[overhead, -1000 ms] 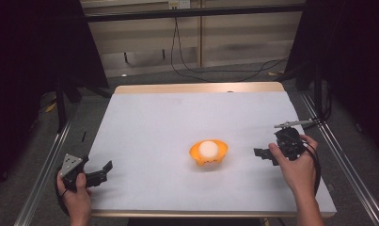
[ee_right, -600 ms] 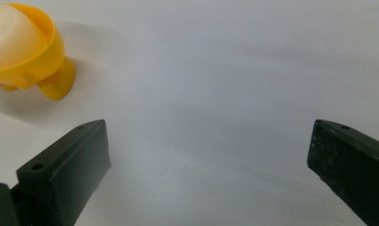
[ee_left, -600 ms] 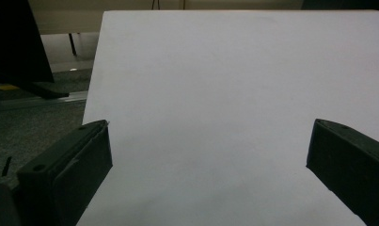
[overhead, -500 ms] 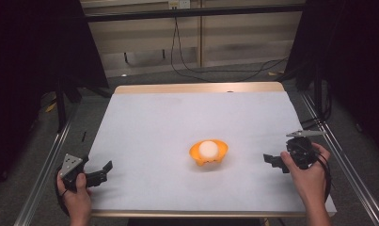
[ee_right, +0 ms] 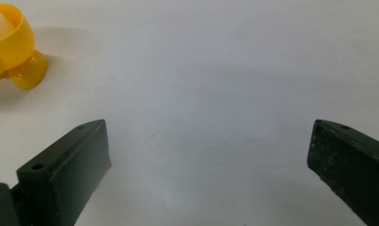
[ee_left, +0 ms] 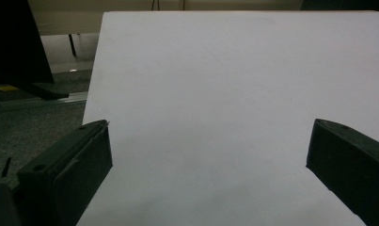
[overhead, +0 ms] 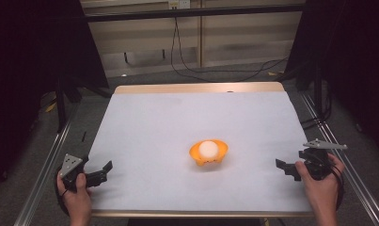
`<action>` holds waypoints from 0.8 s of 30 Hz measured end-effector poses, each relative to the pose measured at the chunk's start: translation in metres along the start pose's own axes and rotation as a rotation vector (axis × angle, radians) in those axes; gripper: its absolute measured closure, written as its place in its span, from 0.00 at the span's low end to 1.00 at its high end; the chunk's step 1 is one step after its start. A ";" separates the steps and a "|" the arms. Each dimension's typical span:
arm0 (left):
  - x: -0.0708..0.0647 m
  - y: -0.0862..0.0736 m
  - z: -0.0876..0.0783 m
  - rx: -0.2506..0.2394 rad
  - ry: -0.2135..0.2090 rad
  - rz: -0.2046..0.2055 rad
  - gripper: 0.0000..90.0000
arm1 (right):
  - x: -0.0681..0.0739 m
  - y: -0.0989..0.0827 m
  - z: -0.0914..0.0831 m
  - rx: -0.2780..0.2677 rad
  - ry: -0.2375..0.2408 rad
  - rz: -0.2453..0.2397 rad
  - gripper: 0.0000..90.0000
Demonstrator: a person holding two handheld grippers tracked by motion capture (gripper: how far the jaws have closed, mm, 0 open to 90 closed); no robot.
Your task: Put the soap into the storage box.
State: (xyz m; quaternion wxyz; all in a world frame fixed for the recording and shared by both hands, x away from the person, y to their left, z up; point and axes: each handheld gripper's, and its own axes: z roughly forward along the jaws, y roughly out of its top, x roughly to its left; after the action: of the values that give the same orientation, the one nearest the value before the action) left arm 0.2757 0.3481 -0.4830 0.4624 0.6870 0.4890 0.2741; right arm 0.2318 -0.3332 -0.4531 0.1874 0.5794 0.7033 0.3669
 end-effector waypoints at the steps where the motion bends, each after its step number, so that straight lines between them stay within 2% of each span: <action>1: 0.000 0.000 0.000 -0.001 0.000 0.000 0.01 | -0.003 -0.004 -0.003 -0.014 -0.008 0.003 0.00; 10: 0.000 0.000 0.000 0.001 0.001 0.003 0.01 | -0.014 -0.022 -0.016 -0.055 -0.031 0.030 0.00; 13: 0.000 0.000 0.000 0.000 0.000 0.002 0.01 | -0.017 -0.029 -0.023 -0.094 -0.036 0.032 0.00; 20: 0.000 0.000 0.000 0.000 0.000 0.002 0.01 | -0.019 -0.041 -0.029 -0.117 -0.046 0.038 0.00; 24: 0.000 0.000 0.000 0.000 0.000 0.000 0.01 | -0.019 -0.048 -0.031 -0.156 -0.068 0.043 0.00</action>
State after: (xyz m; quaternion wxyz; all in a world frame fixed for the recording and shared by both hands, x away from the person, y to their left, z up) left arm 0.2757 0.3480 -0.4830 0.4623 0.6872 0.4889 0.2740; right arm 0.1829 -0.3638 -0.4709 0.2476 0.5902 0.6531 0.4048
